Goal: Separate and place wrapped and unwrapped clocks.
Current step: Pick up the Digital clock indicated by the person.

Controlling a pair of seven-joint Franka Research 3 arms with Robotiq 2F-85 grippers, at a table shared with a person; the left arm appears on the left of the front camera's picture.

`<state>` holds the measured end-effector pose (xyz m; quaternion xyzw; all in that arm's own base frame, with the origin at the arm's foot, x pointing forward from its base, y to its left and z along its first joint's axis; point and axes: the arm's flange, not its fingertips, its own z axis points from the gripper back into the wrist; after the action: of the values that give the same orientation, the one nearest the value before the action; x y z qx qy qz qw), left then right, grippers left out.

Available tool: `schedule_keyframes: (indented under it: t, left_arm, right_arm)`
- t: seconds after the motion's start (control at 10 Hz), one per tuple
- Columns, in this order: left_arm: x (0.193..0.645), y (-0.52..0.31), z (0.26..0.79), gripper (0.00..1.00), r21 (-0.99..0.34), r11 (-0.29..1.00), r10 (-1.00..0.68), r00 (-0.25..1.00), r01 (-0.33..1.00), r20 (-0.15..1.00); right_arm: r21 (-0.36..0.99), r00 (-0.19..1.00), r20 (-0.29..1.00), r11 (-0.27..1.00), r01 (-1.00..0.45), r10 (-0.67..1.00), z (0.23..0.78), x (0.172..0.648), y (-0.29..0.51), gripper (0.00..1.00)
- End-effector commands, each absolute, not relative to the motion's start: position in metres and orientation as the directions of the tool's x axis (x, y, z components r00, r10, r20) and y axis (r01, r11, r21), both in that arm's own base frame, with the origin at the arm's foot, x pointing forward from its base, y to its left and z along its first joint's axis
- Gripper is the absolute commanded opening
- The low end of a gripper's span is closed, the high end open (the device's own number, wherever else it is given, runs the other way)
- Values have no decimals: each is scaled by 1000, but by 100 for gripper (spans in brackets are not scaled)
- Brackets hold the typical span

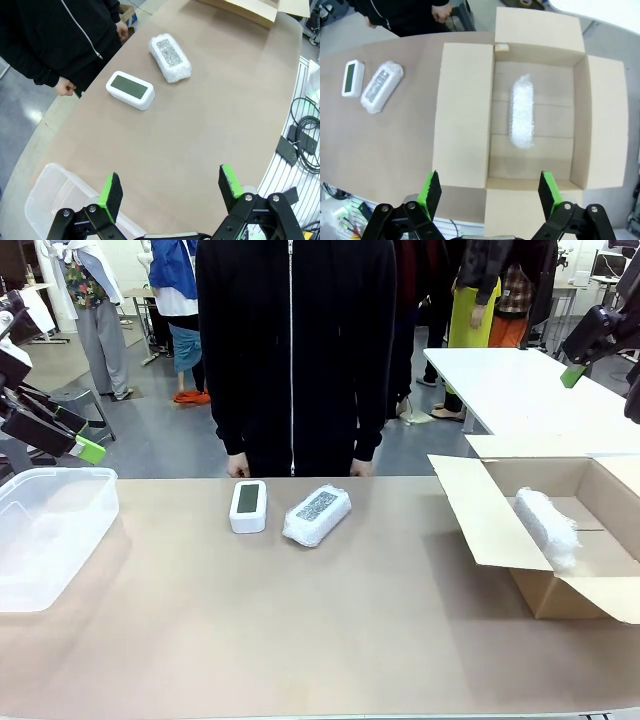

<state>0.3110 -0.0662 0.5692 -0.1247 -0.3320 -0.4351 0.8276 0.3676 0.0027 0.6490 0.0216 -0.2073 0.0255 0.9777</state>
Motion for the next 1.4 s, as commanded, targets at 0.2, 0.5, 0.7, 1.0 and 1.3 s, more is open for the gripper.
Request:
schedule_keyframes:
  t: [0.2, 0.5, 0.7, 1.0, 1.3]
  left_arm:
    - [312, -66, 568, 100, 77, 587, -630, 395, 806, 669]
    - [312, -66, 568, 100, 77, 587, -630, 395, 806, 669]
    - [312, -66, 568, 100, 77, 587, -630, 395, 806, 669]
    - [312, -66, 568, 100, 77, 587, -630, 395, 806, 669]
    - [312, -66, 568, 100, 77, 587, -630, 395, 806, 669]
  right_arm:
    - [36, 908, 417, 997, -69, 48, 648, 367, 1, 100]
    - [36, 908, 417, 997, -69, 48, 648, 367, 1, 100]
    - [36, 908, 417, 997, -69, 48, 648, 367, 1, 100]
    - [40, 857, 457, 957, -287, 238, 654, 372, 41, 100]
    - [24, 606, 562, 722, -692, 563, 643, 342, 153, 100]
